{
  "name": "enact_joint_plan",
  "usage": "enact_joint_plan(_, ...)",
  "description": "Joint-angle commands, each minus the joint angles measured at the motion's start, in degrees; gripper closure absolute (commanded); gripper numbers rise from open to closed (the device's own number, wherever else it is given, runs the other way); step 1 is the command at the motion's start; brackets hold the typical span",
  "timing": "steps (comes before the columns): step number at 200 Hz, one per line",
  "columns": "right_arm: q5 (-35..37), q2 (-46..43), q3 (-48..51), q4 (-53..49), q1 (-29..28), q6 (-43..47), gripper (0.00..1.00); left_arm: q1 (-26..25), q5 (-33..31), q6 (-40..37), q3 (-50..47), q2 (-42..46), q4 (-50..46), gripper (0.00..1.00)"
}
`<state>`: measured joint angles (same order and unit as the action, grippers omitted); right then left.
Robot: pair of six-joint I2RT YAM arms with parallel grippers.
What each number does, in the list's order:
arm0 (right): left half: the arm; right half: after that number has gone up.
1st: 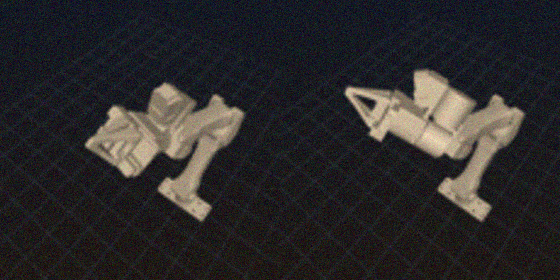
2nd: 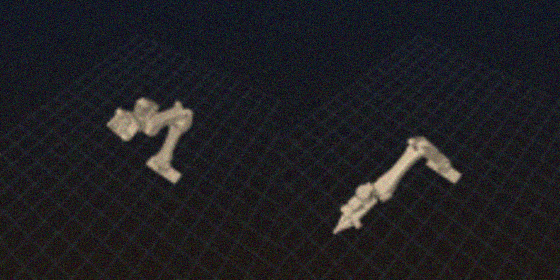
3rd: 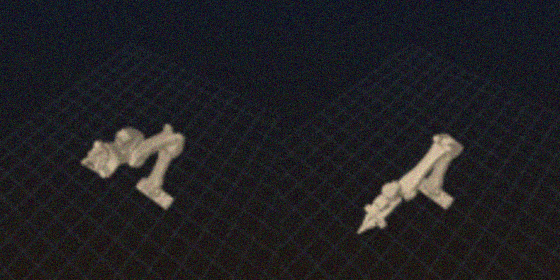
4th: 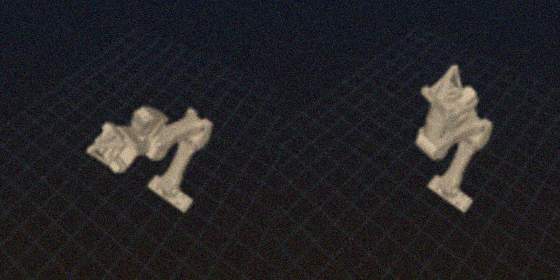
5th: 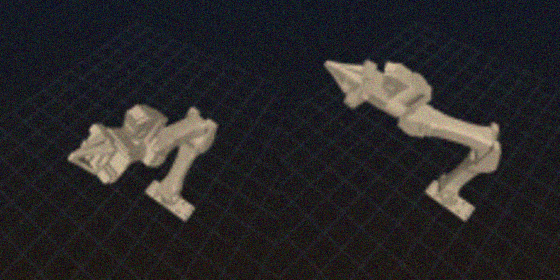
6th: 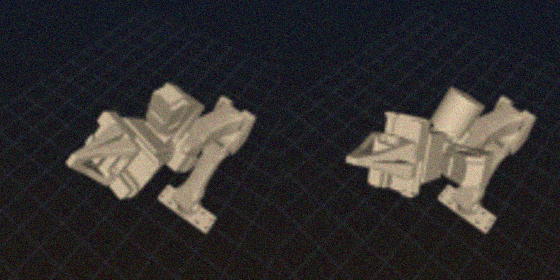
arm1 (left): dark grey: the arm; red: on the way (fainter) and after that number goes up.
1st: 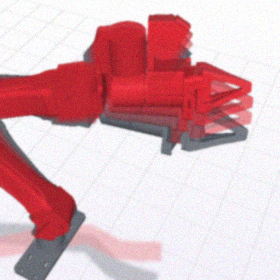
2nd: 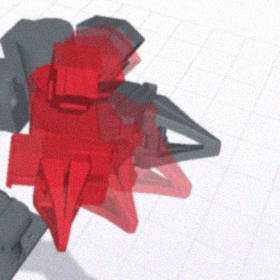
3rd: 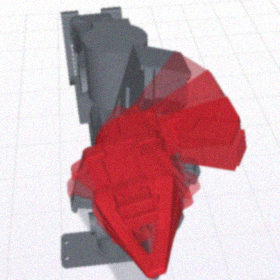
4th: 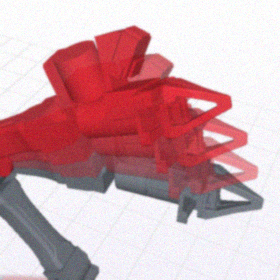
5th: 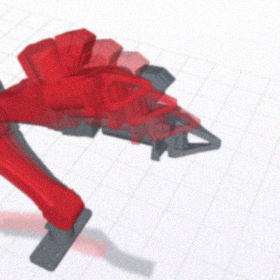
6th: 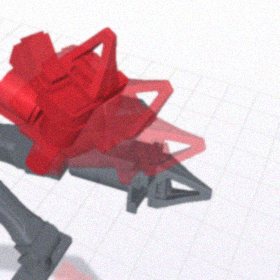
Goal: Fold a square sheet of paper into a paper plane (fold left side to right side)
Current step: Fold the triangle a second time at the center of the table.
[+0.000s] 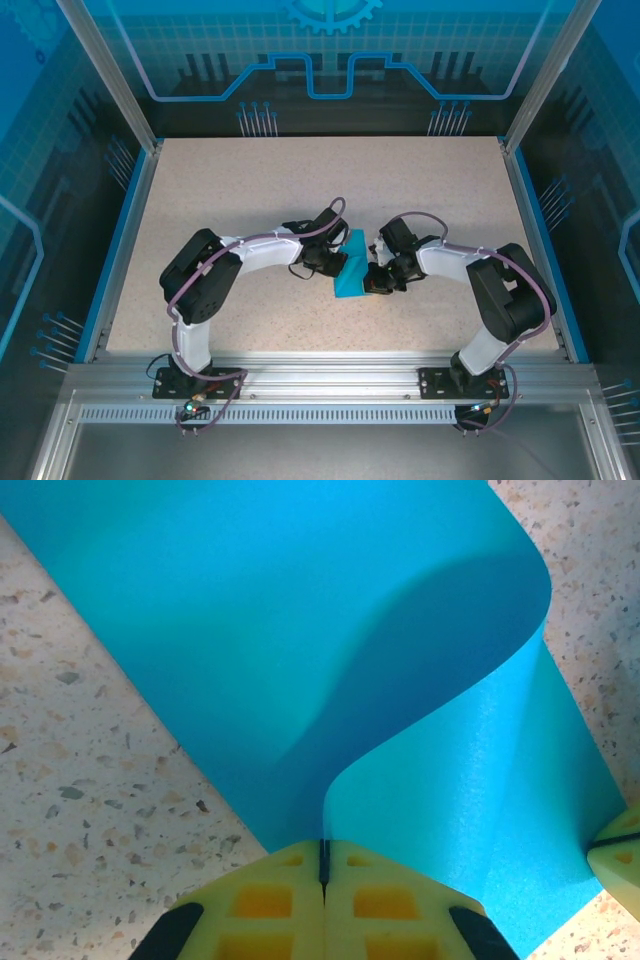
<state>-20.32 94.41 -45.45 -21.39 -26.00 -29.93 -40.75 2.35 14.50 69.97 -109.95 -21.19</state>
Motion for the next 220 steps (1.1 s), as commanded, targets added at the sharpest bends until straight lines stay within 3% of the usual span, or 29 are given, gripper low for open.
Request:
enact_joint_plan(1,2.68,1.73,0.26,-3.92,-0.9,0.75,1.0,0.36,-0.58,-1.24,1.26,-1.3,-1.32,0.95)
enact_joint_plan(107,1.66,1.13,-0.01,-3.57,-0.73,0.71,1.0,0.34,1.16,-1.61,0.86,-3.21,-1.13,0.95)
enact_joint_plan(172,-10.69,-3.67,3.0,13.44,4.18,-6.34,1.0,0.37,2.15,-1.94,1.04,-3.73,-1.58,0.94)
enact_joint_plan(220,-10.66,0.8,-0.98,20.33,4.38,-10.2,1.0,0.41,2.75,-1.85,1.24,-4.05,-1.62,0.94)
